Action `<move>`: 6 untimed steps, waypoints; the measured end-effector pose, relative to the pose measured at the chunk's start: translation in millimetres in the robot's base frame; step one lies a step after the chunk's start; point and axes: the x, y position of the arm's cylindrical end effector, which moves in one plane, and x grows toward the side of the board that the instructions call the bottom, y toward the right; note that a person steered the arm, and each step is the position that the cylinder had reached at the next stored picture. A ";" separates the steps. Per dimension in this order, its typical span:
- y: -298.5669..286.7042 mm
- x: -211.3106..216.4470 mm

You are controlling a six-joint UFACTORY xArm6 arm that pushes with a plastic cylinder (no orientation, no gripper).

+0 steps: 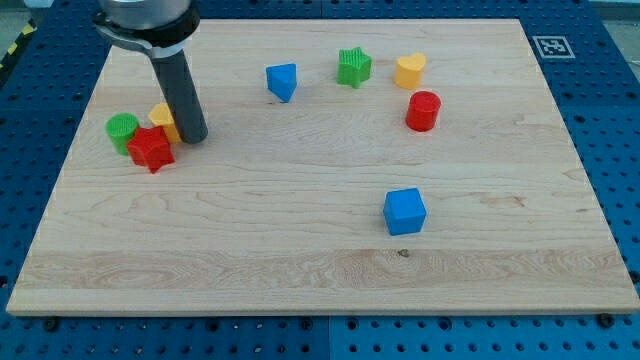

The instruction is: Point at the blue triangle

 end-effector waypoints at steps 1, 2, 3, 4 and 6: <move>62.9 0.0; 94.7 0.0; 94.7 -0.9; 79.7 -13.2; 55.1 -84.3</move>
